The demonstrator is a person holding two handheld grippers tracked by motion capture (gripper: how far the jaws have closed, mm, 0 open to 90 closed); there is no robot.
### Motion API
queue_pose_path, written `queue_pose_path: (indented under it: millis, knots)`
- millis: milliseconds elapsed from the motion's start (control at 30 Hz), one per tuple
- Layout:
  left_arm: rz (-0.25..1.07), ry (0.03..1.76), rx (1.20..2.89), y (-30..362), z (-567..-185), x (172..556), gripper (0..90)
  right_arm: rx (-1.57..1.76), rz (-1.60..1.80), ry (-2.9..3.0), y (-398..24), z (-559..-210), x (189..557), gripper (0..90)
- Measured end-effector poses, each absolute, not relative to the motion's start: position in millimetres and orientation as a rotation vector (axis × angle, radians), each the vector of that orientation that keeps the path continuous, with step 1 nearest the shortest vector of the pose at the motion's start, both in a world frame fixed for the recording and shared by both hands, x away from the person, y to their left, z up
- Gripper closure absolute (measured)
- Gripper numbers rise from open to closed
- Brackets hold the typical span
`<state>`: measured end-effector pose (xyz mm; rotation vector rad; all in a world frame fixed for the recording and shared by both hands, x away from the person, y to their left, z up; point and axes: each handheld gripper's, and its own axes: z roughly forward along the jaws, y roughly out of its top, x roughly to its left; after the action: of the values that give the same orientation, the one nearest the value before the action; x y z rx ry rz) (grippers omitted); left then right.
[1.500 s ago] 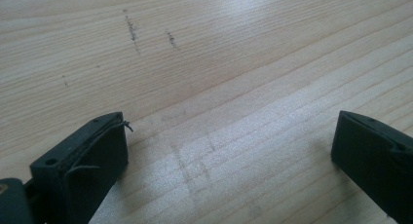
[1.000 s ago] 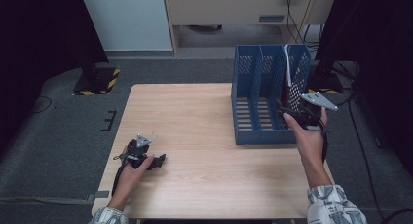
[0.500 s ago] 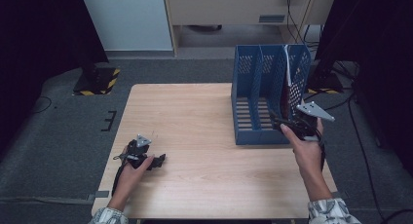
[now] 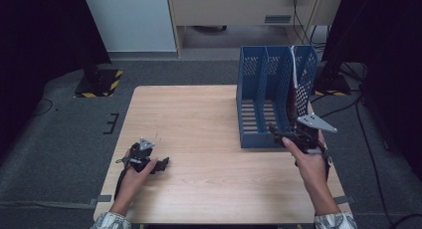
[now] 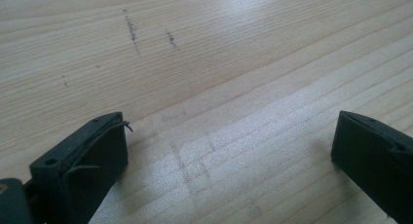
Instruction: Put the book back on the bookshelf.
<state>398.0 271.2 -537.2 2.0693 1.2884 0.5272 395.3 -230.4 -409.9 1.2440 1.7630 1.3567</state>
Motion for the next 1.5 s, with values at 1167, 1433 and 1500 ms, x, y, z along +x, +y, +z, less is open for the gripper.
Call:
queue_pose_path:
  millis: [1167, 1433, 1500]
  knots:
    - [0.527, 1.289, 2.069, 271, -537, 398, 0.0, 1.110, 1.399, 1.993, -138, -406, 396, 6.4]
    - [0.527, 1.289, 2.069, 271, -537, 398, 0.0, 1.059, 1.387, 2.058, -109, -409, 401, 6.8]
    - [0.527, 1.289, 2.069, 271, -537, 398, 0.0, 1.042, 1.391, 2.069, -101, -409, 403, 6.8]
